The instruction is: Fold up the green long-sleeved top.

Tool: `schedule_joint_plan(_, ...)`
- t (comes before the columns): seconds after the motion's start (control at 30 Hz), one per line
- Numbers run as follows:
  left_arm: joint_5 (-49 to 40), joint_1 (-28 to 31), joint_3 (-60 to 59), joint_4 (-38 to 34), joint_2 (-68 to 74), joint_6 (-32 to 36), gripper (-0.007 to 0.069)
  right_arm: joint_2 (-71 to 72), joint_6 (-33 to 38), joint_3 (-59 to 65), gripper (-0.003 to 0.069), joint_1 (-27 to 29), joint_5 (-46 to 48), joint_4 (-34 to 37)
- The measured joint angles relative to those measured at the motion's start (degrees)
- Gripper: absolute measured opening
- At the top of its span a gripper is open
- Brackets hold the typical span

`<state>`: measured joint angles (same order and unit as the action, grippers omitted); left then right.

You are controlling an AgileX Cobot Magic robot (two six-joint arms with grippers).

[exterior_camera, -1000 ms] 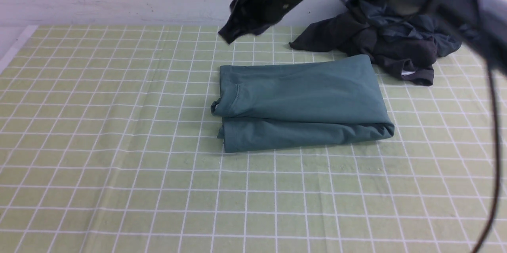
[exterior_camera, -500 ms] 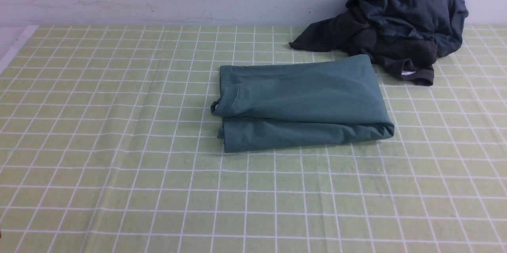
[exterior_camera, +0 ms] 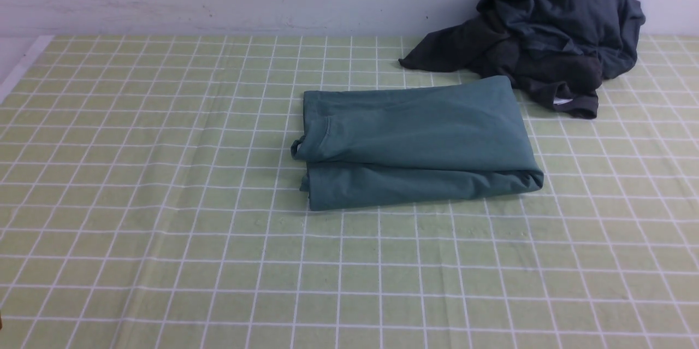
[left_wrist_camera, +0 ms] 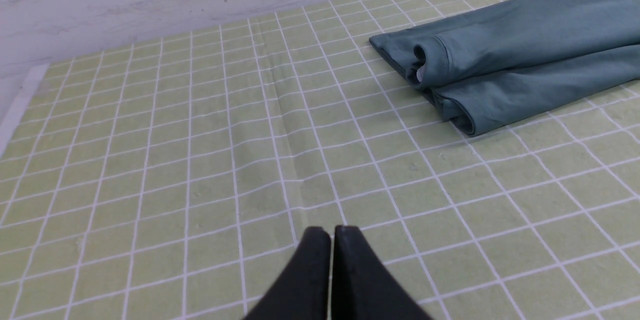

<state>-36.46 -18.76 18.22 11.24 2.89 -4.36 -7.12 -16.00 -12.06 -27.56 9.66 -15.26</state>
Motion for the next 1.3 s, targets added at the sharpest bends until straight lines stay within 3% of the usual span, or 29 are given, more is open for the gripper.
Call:
schedule_joint_plan(0.2,-0.05,-0.11,0.00,-0.02,-0.06,0.00,-0.0003,7.55,-1.50,13.43,-0.0014,0.00,-6.72,-1.06)
schedule_joint_plan(0.5,0.08,-0.11,0.00,0.05,-0.06,0.07,-0.0002,7.45,-1.74,13.55,-0.0014,0.25,4.50,-1.71)
schedule_joint_plan(0.6,0.08,-0.12,0.00,0.11,-0.01,0.07,-0.0002,7.71,-0.79,13.57,-0.0014,2.96,7.23,3.06)
schedule_joint_plan(0.7,0.08,-0.12,0.00,0.12,-0.01,0.12,-0.0002,7.71,5.87,13.57,-0.0014,11.27,9.09,12.19)
schedule_joint_plan(0.83,0.08,-0.17,0.00,0.12,-0.01,0.18,-0.0002,7.71,14.84,13.57,-0.0014,19.13,9.57,18.39)
schedule_joint_plan(1.07,0.08,-0.17,0.00,0.12,-0.01,0.18,-0.0002,7.71,18.52,13.45,-0.0014,24.63,10.67,19.55)
schedule_joint_plan(1.3,0.08,-0.17,0.00,0.12,-0.01,0.18,-0.0002,7.71,18.56,13.45,-0.0014,25.99,10.70,19.67)
